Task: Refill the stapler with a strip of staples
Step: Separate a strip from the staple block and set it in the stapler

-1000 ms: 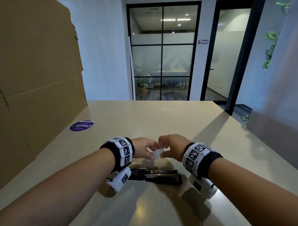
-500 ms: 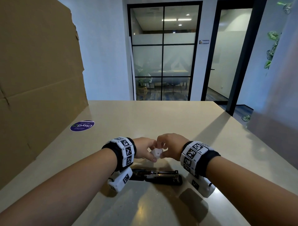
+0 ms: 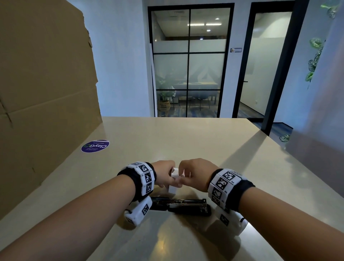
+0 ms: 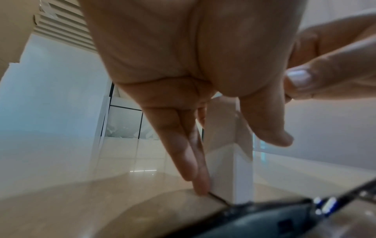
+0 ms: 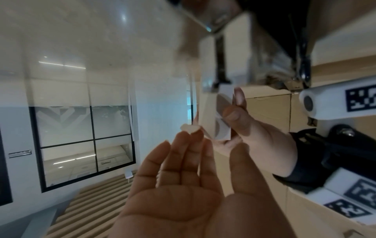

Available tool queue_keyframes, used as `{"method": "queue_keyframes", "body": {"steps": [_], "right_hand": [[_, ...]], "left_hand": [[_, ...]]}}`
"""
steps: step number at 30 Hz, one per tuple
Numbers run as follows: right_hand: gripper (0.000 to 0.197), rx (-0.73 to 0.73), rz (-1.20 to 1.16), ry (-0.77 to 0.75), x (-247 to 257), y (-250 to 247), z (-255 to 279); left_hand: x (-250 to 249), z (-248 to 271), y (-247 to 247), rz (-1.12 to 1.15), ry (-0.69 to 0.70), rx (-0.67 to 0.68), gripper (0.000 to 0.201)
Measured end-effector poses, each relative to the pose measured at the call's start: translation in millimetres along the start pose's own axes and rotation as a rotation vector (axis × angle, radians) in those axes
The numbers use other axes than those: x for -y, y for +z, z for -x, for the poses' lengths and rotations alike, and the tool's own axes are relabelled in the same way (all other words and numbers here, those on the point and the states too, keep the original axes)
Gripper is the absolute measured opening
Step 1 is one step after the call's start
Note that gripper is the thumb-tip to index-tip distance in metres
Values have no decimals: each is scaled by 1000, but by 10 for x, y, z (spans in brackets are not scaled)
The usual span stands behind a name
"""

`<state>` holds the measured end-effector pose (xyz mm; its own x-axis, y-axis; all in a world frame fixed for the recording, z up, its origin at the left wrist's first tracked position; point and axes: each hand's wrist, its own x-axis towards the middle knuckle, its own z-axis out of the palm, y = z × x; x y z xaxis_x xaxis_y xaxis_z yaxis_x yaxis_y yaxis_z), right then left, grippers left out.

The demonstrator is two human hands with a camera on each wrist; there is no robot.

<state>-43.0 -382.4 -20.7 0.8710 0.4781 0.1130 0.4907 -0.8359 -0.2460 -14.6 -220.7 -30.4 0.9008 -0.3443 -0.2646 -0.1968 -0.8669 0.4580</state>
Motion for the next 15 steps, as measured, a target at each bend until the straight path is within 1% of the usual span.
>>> {"method": "queue_keyframes", "body": {"steps": [2, 5, 9, 13, 15], "right_hand": [[31, 0, 13, 25, 6, 7, -25], [37, 27, 40, 33, 10, -1, -63], [32, 38, 58, 27, 8, 1, -92], [29, 30, 16, 16, 7, 8, -112], [24, 24, 17, 18, 1, -11, -120]], "left_hand": [[-3, 16, 15, 41, 7, 11, 56], [-7, 65, 18, 30, 50, 31, 48], [-2, 134, -17, 12, 77, 33, 37], [-17, 170, -15, 20, 83, 47, 51], [-27, 171, -11, 51, 67, 39, 53]]}}
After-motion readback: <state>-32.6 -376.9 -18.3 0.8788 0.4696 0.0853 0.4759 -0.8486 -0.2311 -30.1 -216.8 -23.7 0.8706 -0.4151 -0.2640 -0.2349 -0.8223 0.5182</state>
